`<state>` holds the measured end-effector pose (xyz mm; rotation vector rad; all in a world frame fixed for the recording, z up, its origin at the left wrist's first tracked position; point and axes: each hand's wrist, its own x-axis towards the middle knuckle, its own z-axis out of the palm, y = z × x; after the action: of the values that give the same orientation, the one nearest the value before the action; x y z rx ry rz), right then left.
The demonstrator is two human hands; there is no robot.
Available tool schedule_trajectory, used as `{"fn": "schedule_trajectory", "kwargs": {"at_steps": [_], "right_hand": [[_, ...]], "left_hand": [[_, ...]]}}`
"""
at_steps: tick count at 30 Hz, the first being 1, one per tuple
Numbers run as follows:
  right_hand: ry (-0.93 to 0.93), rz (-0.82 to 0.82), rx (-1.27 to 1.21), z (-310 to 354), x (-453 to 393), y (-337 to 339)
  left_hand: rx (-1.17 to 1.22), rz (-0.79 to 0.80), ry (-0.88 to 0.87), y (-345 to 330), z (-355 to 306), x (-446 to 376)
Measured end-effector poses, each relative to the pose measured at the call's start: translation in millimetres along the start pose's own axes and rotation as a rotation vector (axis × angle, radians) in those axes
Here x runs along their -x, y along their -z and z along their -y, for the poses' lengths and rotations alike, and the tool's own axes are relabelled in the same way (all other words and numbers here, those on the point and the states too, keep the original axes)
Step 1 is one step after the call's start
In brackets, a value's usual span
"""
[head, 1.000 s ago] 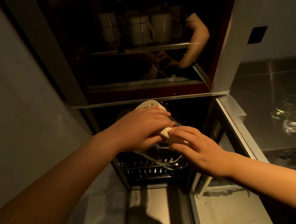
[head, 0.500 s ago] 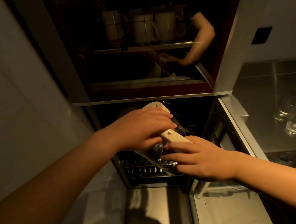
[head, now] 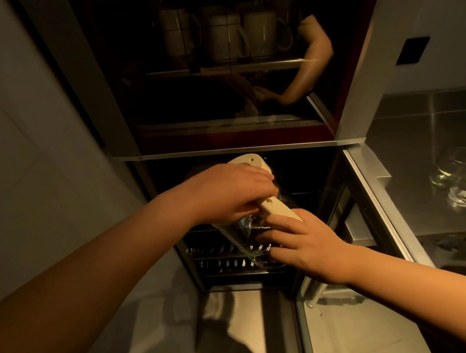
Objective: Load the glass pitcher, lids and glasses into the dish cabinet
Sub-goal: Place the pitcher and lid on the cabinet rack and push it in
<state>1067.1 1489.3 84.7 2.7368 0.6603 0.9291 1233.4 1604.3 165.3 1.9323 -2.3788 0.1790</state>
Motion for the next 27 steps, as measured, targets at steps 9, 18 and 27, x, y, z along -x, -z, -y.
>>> {"fn": "schedule_trajectory", "kwargs": {"at_steps": [9, 18, 27], "right_hand": [[-0.093, 0.030, 0.033, -1.8, 8.5, -13.0], [-0.174, 0.022, 0.069, -0.1, 9.6, -28.5], [-0.265, 0.011, 0.095, 2.4, 11.3, -55.6]], "left_hand": [[-0.026, 0.074, -0.033, -8.0, 8.5, -19.6], [-0.059, 0.168, -0.084, -18.0, 17.2, -38.1], [-0.129, 0.236, -0.183, -35.6, 28.0, -51.9]]}}
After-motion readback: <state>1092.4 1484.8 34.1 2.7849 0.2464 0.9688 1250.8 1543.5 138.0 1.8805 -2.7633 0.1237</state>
